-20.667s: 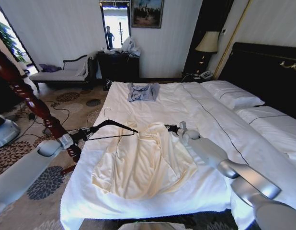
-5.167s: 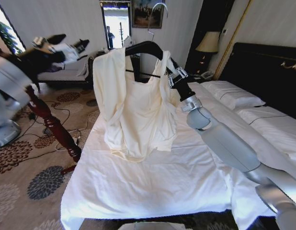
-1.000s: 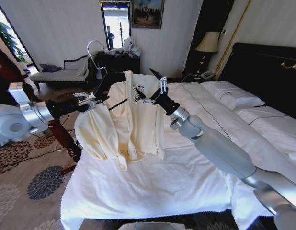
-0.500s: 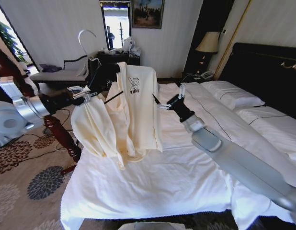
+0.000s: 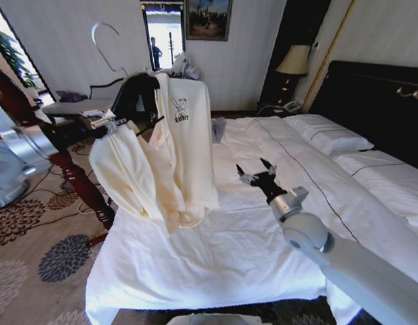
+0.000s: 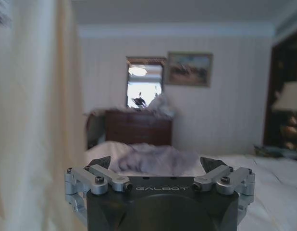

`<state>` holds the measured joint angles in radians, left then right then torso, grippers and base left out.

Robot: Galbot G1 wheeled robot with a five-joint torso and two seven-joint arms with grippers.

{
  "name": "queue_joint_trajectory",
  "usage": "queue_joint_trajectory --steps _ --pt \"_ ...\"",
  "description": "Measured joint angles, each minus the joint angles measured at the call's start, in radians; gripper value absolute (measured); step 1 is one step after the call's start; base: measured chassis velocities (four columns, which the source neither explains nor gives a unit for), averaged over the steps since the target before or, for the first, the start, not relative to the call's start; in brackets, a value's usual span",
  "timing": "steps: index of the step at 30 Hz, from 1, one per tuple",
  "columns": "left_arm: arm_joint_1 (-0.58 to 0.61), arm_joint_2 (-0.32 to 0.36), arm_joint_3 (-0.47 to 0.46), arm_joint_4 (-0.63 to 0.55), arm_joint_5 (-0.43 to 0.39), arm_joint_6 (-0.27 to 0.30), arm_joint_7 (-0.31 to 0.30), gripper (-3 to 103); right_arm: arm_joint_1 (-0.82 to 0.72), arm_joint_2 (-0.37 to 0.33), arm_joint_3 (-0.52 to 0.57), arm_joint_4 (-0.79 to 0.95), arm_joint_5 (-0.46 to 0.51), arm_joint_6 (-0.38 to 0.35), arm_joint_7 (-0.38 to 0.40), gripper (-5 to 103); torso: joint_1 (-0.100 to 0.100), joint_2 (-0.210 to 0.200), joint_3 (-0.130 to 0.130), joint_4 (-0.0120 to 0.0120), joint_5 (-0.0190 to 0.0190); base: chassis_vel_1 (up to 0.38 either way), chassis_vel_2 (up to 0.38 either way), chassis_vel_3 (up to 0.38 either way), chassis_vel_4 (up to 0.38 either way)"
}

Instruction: Pick up the clothes from the bed and hang them on the clothes hanger.

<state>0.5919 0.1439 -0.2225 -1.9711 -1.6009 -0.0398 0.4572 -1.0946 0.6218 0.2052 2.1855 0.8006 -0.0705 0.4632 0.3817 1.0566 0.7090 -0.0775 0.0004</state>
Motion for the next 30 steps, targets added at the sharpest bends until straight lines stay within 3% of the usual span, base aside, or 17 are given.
queue_joint_trajectory --steps 8,11,15,25,28,30 --pt "-0.007 0.026 0.009 -0.013 -0.017 -0.007 -0.006 19 -0.202 0.062 0.165 -0.007 -0.076 0.004 -0.023 100 0.0 0.0 0.0 -0.001 -0.0003 0.0 0.0 0.0 0.0" --pt "-0.007 0.02 0.01 -0.013 -0.019 -0.009 -0.021 19 -0.206 0.063 0.169 -0.006 -0.082 0.004 -0.027 100 0.0 0.0 0.0 0.0003 -0.0004 0.0 0.0 0.0 0.0" --pt "-0.011 0.018 0.009 -0.013 -0.022 -0.013 -0.045 19 -0.205 0.063 0.169 -0.006 -0.084 0.004 -0.028 100 0.0 0.0 0.0 -0.0001 -0.0007 0.0 0.0 0.0 0.0" --pt "-0.085 0.112 0.045 -0.027 -0.095 0.014 -0.207 19 -0.198 0.063 0.164 -0.006 -0.087 0.006 -0.029 100 0.0 0.0 0.0 -0.0002 -0.0006 0.0 0.0 0.0 0.0" --pt "-0.117 0.132 0.051 -0.026 -0.128 0.04 -0.259 19 -0.197 0.063 0.164 -0.006 -0.087 0.007 -0.029 100 0.0 0.0 0.0 -0.0002 -0.0003 0.0 0.0 0.0 0.0" --pt "-0.172 0.153 0.054 -0.026 -0.206 0.097 -0.343 19 -0.196 0.063 0.163 -0.006 -0.087 0.007 -0.029 100 0.0 0.0 0.0 -0.0002 -0.0003 0.0 0.0 0.0 0.0"
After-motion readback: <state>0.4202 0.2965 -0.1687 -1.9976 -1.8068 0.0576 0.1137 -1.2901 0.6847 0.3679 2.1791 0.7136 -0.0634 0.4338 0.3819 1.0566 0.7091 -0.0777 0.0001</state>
